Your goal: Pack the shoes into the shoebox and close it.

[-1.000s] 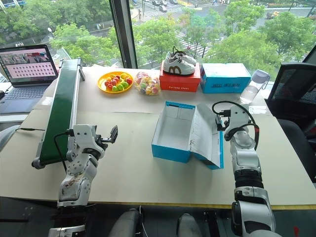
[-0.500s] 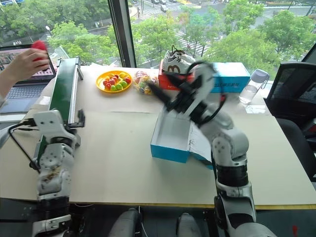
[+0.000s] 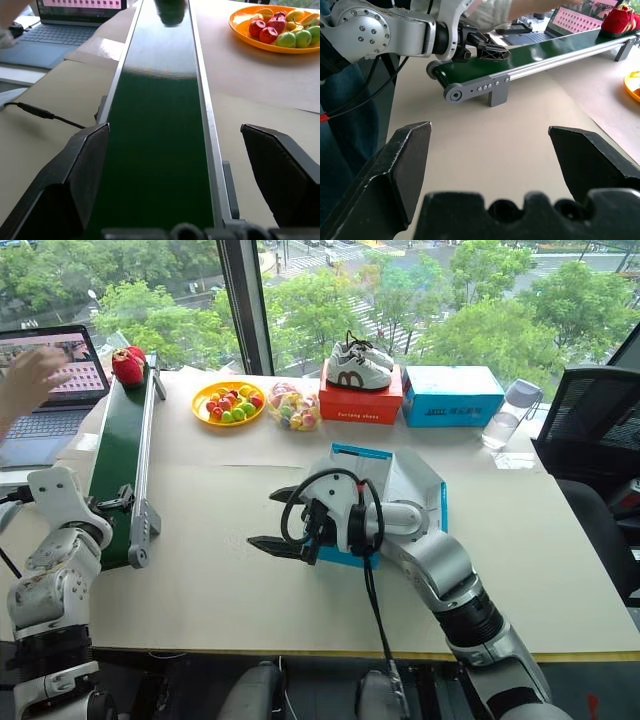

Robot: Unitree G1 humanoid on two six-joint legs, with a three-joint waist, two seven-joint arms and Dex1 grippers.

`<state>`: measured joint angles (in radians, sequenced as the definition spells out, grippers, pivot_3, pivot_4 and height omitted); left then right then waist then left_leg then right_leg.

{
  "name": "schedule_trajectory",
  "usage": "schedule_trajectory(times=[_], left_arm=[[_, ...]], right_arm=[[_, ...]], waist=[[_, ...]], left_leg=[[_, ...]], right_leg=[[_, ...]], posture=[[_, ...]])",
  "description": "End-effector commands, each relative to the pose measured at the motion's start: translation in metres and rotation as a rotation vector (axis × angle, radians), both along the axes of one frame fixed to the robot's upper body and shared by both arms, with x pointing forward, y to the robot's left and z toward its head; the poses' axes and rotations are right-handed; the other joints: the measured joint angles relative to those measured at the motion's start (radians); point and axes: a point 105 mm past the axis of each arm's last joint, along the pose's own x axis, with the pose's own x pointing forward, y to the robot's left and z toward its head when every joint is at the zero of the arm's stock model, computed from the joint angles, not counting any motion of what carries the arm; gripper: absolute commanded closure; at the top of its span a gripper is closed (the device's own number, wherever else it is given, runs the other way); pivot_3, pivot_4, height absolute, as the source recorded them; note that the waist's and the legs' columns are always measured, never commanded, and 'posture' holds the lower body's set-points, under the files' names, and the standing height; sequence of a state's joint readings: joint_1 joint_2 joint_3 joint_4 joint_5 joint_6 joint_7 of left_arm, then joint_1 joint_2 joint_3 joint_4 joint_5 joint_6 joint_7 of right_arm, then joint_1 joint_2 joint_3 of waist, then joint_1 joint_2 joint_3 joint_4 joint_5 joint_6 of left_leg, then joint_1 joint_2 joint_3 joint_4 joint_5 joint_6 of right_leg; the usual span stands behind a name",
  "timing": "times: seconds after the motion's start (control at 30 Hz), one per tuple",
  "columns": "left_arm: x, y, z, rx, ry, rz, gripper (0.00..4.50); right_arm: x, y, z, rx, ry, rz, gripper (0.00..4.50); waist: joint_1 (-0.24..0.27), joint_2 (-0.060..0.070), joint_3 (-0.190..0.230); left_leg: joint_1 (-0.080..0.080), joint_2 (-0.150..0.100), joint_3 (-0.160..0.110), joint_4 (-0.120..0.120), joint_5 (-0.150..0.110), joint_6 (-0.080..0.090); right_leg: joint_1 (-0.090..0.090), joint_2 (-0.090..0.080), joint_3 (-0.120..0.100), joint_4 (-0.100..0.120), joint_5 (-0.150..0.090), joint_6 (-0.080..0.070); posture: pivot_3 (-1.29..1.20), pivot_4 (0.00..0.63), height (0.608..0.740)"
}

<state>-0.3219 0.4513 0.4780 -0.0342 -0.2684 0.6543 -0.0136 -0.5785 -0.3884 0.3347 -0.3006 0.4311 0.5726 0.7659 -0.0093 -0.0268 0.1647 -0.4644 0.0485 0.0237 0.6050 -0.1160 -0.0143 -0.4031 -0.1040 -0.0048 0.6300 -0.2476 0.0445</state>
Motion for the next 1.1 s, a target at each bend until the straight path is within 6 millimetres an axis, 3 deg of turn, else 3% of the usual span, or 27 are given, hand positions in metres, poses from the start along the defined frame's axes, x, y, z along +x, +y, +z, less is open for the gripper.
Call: schedule_trajectory(times=[0.03, 0.63, 1.1], left_arm=[[-0.003, 0.004, 0.006, 0.029, -0.003, 0.009, 0.0], [0.001, 0.008, 0.002, 0.055, 0.031, 0.014, 0.0], [0.0, 0.008, -0.001, 0.061, 0.043, 0.016, 0.0]], right_arm=[[0.001, 0.0, 0.004, 0.012, -0.042, -0.016, 0.04], [-0.002, -0.002, 0.001, 0.025, -0.035, -0.029, 0.04], [0.004, -0.007, -0.011, -0.059, -0.077, -0.064, 0.04]], waist=[[0.0, 0.0, 0.0], [-0.001, 0.0, 0.0], [0.0, 0.0, 0.0]], left_leg=[[-0.002, 0.0, 0.0, 0.0, 0.0, 0.0], [-0.004, 0.001, 0.0, 0.001, 0.002, -0.004], [-0.004, 0.001, 0.0, 0.001, 0.002, -0.004]], right_leg=[[0.0, 0.0, 0.0, 0.001, 0.0, 0.0], [-0.002, 0.002, 0.0, 0.001, 0.001, 0.001], [-0.002, 0.002, 0.0, 0.001, 0.001, 0.001]], posture=[[0.0, 0.15, 0.739], [0.0, 0.15, 0.739], [0.0, 0.15, 0.739]])
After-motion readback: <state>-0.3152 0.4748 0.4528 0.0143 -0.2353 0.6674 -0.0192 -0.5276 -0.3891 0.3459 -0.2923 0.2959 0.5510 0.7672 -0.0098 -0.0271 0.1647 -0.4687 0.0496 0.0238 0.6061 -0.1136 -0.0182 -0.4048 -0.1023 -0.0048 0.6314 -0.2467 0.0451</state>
